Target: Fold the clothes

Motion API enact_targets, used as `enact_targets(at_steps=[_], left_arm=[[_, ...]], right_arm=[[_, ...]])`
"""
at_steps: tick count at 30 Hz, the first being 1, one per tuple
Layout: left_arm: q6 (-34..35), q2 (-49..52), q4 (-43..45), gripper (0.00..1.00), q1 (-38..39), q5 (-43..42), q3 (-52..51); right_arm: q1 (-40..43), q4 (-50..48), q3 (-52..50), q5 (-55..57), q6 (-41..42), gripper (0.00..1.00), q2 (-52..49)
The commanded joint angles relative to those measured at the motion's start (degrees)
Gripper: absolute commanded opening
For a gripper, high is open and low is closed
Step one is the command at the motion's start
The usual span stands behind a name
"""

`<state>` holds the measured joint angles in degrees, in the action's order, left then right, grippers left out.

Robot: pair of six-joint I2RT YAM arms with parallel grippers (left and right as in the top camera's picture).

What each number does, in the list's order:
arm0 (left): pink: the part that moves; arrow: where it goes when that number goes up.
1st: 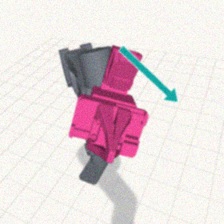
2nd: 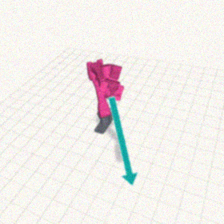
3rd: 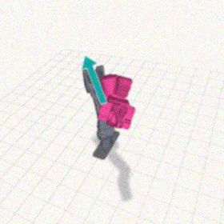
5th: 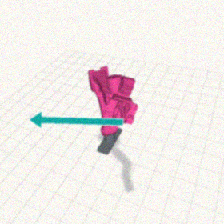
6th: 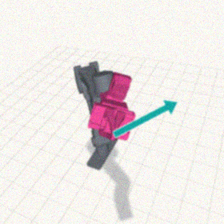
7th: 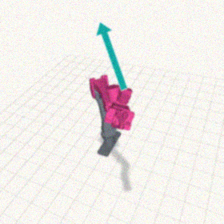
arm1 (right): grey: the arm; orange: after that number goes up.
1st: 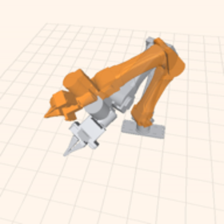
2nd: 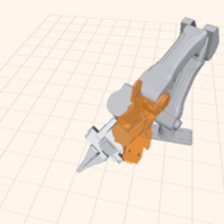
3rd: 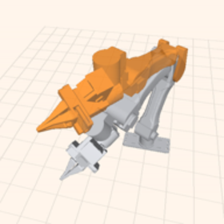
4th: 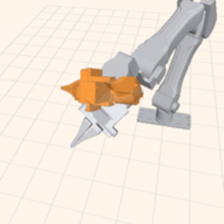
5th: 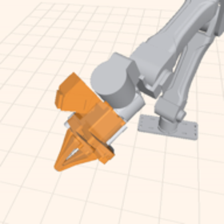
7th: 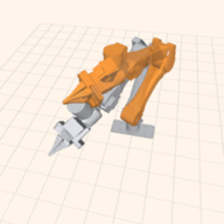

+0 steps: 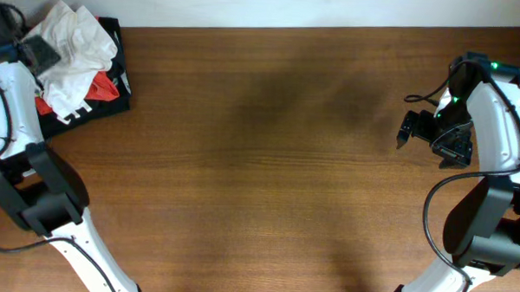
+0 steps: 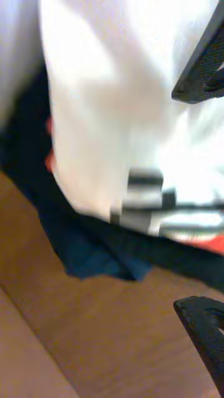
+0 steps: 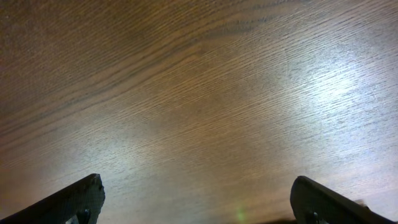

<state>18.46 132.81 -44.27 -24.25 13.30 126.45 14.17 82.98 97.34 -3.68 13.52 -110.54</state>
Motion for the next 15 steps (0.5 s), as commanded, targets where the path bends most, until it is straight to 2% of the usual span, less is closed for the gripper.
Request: enact_targets(at_steps=[1,2,3,4,7,9,11,15], left_arm=[[2.7,-4.3,1.6,0.65,1.1,-14.3,2.2],[2.7,-3.5,2.8,0.44,1.9,-14.4,2.2],[2.5,-1.9,4.5,0.28,2.7,-14.4,2.2],[1.0,-0.4,5.2,0.28,3.2,-14.5,2.2],[-8.7,6.3,8.7,0.35,6.8,-14.6,2.2],[-10.9,8.3,9.0,0.42,8.8,-14.6,2.2],[-11.8,7.7,7.2,0.44,9.6,-14.6,2.4],[-11.7,-3.3,2.7,0.69,9.8,-14.4,4.0]], right_arm=[[0.1,0.2,0.7,0.7,0.2,0.99,0.6],[0.1,0.2,0.7,0.7,0.2,0.99,0.6],[0.1,0.2,0.7,0.7,0.2,0.99,0.6],[0.1,0.2,0.7,0.7,0.2,0.99,0.6],[0.1,0.2,0.7,0.7,0.2,0.99,0.6],[0.1,0.2,0.7,0.7,0.2,0.99,0.6],[0.1,0.2,0.7,0.7,0.2,0.99,0.6],[0.1,0.2,0.7,0.7,0.2,0.99,0.6]])
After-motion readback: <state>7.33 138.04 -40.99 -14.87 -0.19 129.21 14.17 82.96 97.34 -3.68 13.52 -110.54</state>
